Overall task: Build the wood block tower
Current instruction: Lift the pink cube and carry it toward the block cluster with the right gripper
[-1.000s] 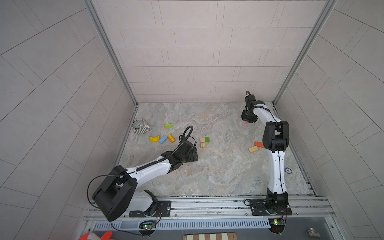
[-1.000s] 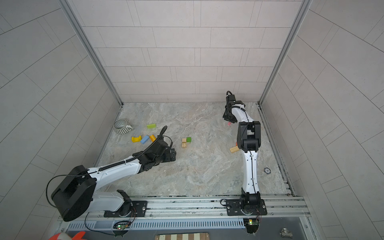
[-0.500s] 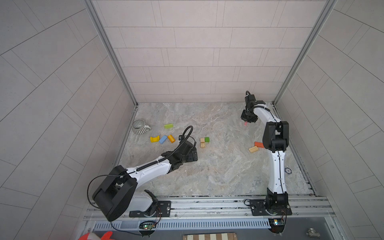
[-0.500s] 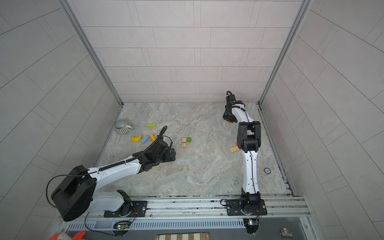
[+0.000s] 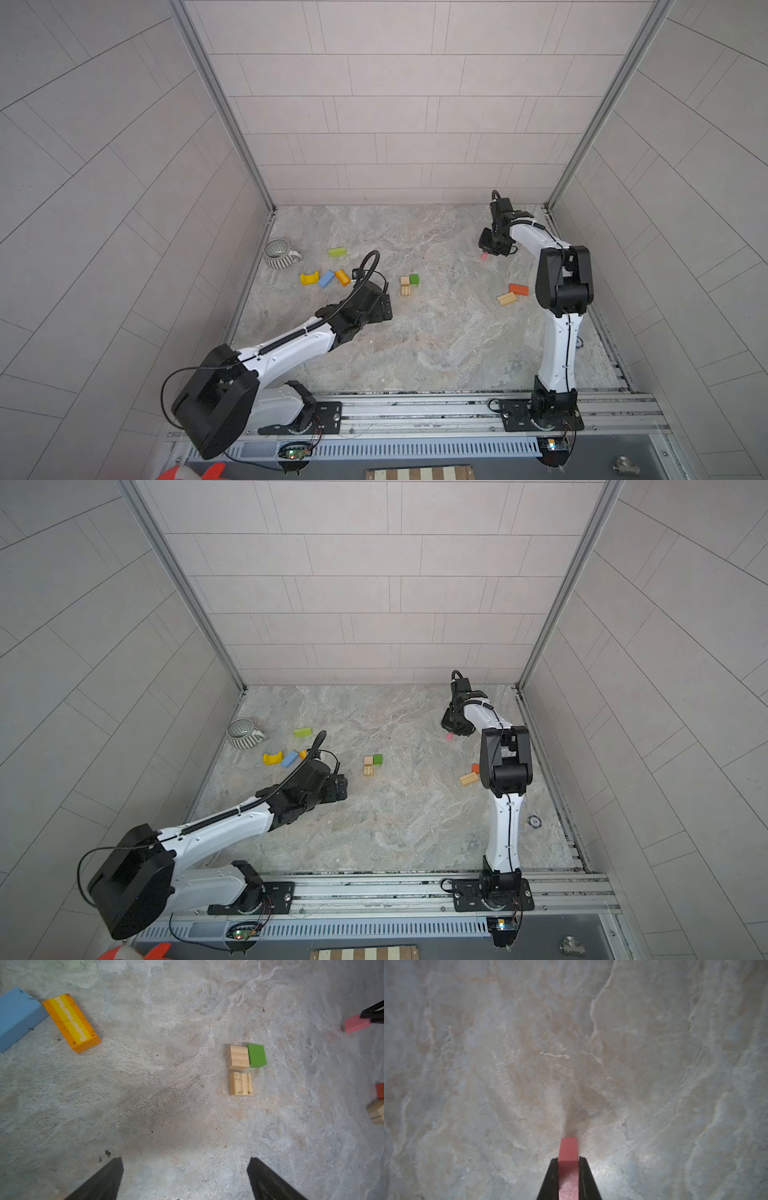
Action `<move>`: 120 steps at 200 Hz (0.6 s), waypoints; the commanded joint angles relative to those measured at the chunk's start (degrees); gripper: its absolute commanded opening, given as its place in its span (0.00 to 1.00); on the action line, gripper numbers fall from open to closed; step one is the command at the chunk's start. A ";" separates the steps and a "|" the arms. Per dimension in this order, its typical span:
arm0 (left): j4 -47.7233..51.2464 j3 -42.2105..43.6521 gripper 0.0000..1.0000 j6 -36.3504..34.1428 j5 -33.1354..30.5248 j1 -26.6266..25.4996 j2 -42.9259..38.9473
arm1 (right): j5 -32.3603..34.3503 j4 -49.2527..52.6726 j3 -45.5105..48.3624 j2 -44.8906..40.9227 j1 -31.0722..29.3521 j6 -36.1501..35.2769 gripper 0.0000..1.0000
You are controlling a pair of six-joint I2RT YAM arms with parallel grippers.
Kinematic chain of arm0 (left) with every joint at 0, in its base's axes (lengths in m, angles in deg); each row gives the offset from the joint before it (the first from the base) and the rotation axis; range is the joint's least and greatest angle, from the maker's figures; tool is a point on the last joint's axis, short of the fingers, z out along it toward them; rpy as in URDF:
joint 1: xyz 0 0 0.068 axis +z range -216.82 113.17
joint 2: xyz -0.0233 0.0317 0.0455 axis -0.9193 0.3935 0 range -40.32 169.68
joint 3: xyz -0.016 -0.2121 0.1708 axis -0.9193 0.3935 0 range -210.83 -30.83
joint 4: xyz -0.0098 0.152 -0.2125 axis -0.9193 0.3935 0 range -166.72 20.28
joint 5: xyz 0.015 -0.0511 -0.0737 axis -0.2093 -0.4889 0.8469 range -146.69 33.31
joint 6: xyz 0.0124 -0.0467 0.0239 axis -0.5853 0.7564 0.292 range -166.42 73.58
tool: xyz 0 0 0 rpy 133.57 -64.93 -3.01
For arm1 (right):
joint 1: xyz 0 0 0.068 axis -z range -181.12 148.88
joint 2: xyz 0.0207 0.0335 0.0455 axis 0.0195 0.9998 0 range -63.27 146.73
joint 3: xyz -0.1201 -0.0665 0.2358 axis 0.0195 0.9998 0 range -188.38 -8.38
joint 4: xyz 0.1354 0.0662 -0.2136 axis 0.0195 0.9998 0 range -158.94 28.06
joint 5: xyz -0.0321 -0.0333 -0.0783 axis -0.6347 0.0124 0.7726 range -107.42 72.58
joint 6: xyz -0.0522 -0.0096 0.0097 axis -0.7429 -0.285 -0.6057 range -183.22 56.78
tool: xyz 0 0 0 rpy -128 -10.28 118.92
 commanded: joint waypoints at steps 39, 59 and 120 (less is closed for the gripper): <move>2.28 4.88 1.00 1.83 -2.31 0.16 -8.36 | -13.40 -24.02 26.19 -16.52 -3.89 9.05 0.03; 4.44 5.40 1.00 1.94 -2.79 0.15 -10.56 | -14.52 -28.00 32.15 -19.69 -6.22 9.31 0.03; 8.64 7.59 1.00 2.11 -5.16 0.35 -16.50 | -23.26 -35.06 37.30 -20.72 -15.80 8.73 0.02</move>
